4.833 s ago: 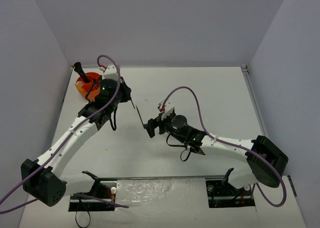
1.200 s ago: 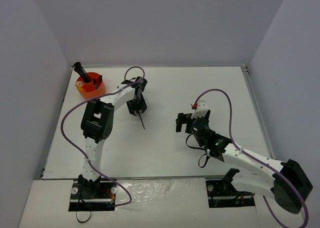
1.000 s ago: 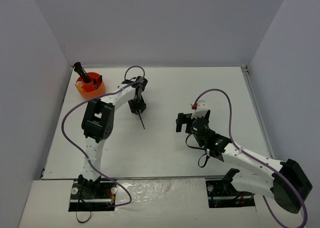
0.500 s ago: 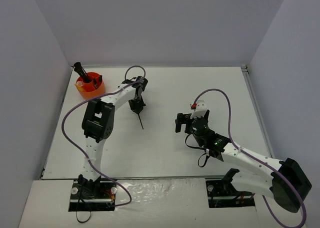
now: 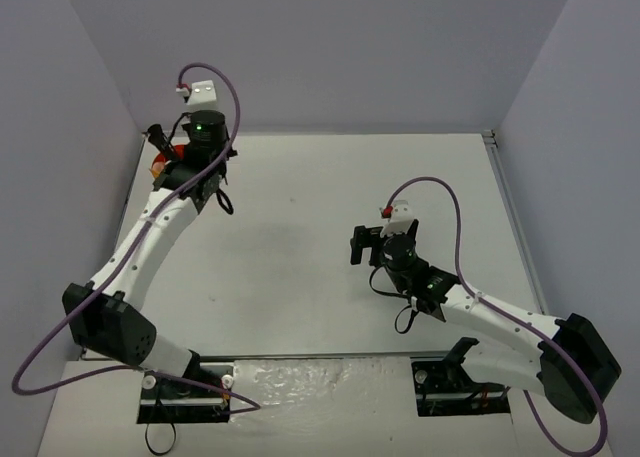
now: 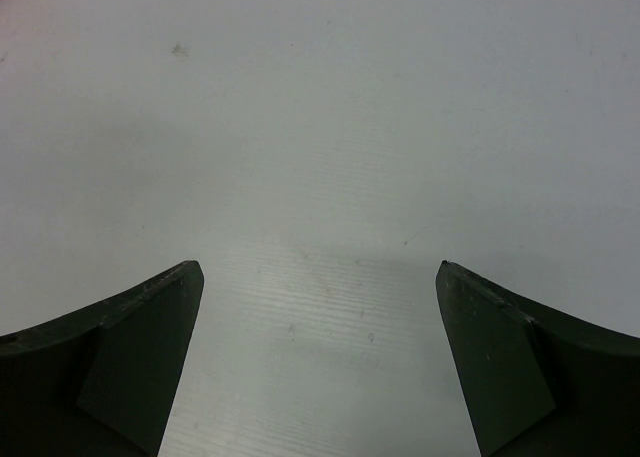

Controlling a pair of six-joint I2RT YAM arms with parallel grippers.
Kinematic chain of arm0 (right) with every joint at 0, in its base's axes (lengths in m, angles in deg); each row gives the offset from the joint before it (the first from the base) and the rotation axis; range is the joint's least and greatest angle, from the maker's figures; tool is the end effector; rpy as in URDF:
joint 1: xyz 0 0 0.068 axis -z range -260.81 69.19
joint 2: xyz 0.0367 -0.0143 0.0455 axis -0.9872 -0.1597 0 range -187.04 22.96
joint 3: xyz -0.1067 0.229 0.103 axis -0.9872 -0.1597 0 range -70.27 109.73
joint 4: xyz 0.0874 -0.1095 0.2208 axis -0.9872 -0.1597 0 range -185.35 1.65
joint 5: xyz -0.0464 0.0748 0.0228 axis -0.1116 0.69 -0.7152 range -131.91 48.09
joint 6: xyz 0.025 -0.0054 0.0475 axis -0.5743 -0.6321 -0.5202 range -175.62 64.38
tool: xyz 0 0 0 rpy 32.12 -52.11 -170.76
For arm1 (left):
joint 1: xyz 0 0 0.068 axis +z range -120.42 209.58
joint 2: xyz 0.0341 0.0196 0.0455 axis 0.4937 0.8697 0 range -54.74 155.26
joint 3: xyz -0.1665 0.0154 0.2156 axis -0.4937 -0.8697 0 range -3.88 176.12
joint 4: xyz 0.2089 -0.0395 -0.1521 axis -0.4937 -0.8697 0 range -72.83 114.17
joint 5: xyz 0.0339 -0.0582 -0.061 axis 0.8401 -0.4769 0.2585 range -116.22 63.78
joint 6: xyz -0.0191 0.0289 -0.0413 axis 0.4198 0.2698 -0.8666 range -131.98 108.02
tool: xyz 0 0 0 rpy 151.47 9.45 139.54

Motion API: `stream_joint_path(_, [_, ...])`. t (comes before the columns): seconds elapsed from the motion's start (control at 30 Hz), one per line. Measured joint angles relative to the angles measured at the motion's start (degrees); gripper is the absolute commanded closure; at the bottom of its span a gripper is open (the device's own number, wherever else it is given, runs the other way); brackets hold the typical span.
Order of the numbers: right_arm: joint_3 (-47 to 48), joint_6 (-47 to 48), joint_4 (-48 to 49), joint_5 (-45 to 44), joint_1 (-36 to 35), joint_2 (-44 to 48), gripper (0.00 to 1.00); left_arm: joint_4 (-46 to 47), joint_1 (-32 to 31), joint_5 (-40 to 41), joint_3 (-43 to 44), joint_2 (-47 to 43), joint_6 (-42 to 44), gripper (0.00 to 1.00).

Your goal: Organize the makeup

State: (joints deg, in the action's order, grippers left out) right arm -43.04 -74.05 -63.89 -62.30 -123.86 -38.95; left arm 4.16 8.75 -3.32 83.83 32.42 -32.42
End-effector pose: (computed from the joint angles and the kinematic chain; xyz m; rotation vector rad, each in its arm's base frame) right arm 0.1817 0.1528 0.2373 -0.1154 1.7579 0.4750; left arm 0.3338 -0.1123 0.4040 -0.2608 1.8660 -0.1115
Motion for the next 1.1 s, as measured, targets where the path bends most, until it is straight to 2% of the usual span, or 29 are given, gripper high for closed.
stream_joint_path(0.07, [0.00, 0.00, 0.29, 0.19, 0.00, -0.25, 0.00, 6.27, 2.50, 1.19, -3.06, -4.18, 4.13, 1.00])
stream_joint_path(0.17, [-0.04, 0.05, 0.92, 0.35, 0.05, -0.74, 0.00, 16.97, 7.50, 1.15, -6.84, -5.72, 9.39, 1.00])
stream_joint_path(0.37, [-0.47, 0.29, 2.24, 0.51, 0.26, -0.84, 0.00, 30.25, 15.41, -1.31, -8.63, 1.52, 13.63, 1.00])
stream_joint_path(0.53, [-0.68, 0.49, 3.17, 0.51, 0.26, -2.02, 0.00, 40.84, 19.10, -3.43, -10.45, 8.56, 16.32, 1.00])
stream_joint_path(0.8, [-0.68, 0.95, 4.10, 0.51, 0.28, -7.56, 0.00, 49.44, 23.23, -7.75, -10.22, 16.89, 16.35, 1.00])
stream_joint_path(1.1, [-0.68, 1.99, 5.41, 1.23, 0.26, -9.75, 0.00, 54.77, 26.01, -9.93, -10.22, 21.35, 16.00, 1.00])
